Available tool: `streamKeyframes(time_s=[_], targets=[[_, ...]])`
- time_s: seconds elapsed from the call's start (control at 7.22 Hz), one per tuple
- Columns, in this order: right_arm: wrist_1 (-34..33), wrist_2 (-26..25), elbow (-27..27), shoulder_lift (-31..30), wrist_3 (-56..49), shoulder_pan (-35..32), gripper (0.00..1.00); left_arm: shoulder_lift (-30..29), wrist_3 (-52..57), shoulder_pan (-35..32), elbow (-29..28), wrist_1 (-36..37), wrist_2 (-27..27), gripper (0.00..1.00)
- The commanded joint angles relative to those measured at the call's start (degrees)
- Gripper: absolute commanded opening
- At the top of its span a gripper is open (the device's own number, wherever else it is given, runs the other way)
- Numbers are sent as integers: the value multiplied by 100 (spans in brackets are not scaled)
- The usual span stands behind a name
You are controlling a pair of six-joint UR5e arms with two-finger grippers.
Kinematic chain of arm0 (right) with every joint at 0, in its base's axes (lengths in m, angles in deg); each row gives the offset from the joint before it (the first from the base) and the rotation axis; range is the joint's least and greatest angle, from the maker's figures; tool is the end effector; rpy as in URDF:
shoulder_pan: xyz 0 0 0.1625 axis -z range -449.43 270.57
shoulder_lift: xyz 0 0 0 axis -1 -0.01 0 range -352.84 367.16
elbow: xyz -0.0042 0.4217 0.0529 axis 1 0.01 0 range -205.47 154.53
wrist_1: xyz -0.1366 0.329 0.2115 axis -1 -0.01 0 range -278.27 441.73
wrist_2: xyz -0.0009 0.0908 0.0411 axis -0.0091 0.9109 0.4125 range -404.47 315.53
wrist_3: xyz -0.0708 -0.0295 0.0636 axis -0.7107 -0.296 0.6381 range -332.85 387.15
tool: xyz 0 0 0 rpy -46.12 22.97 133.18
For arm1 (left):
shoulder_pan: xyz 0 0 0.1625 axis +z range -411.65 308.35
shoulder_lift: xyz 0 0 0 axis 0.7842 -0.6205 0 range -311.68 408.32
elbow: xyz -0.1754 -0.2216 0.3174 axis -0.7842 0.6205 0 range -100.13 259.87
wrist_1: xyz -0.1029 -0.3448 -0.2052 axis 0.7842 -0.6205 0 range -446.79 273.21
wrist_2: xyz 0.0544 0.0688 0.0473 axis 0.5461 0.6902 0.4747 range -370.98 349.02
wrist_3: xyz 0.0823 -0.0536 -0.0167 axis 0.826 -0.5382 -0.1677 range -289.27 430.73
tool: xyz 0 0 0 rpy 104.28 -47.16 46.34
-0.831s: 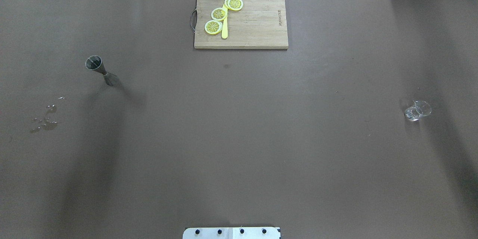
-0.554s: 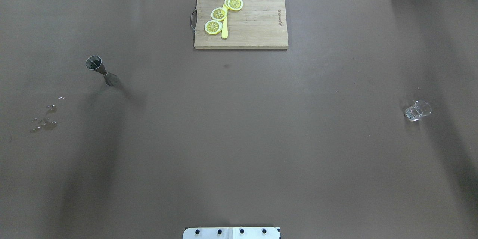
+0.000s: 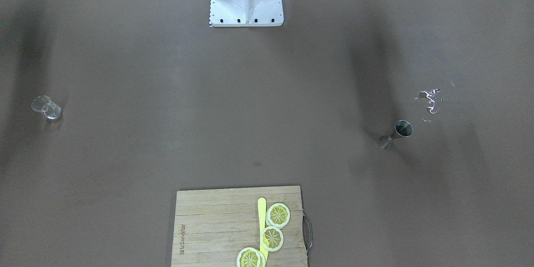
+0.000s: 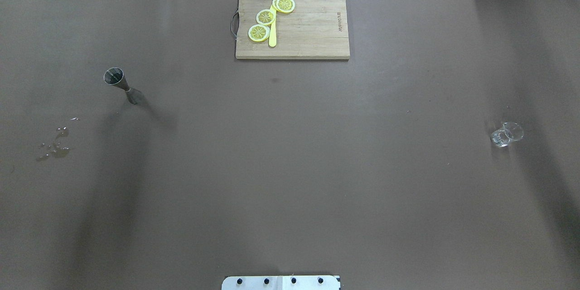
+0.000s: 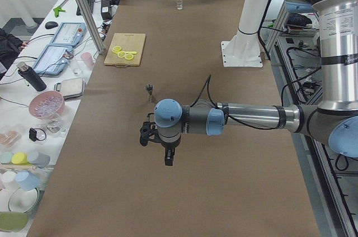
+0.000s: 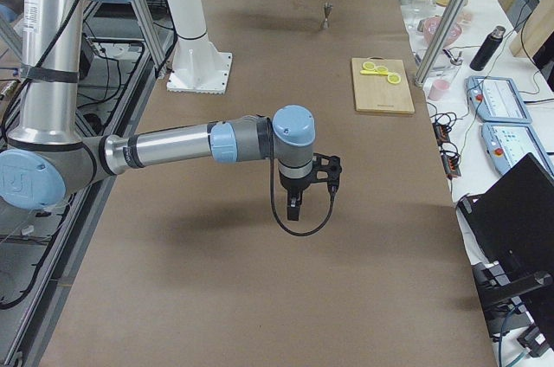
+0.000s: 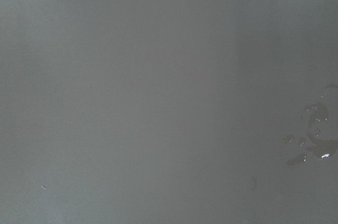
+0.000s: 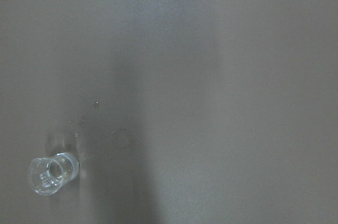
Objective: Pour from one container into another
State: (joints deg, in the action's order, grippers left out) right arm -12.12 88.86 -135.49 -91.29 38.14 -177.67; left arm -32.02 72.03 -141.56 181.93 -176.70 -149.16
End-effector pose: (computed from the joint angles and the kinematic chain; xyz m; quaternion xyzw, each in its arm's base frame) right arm 0.0517 -0.4322 0.5626 0.0213 -0.3730 0.0499 0.9262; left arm -0.0583 -0.4229 0.6274 0.0227 0.4078 0.0193 0.9126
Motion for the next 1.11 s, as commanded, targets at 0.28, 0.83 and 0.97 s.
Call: streamKeyframes(time_s=[0.28,0.83,0.97], targets=[[7,-9,-2,9,0,0,100,-147,-6,9,51,-9,-8,98],[-2,-9,6,80,0,9,100,-526,-120,9,-30,26,-16,98],[-2,-9,6,80,0,9,100,-692,-321,9,-90,9,-16,98]])
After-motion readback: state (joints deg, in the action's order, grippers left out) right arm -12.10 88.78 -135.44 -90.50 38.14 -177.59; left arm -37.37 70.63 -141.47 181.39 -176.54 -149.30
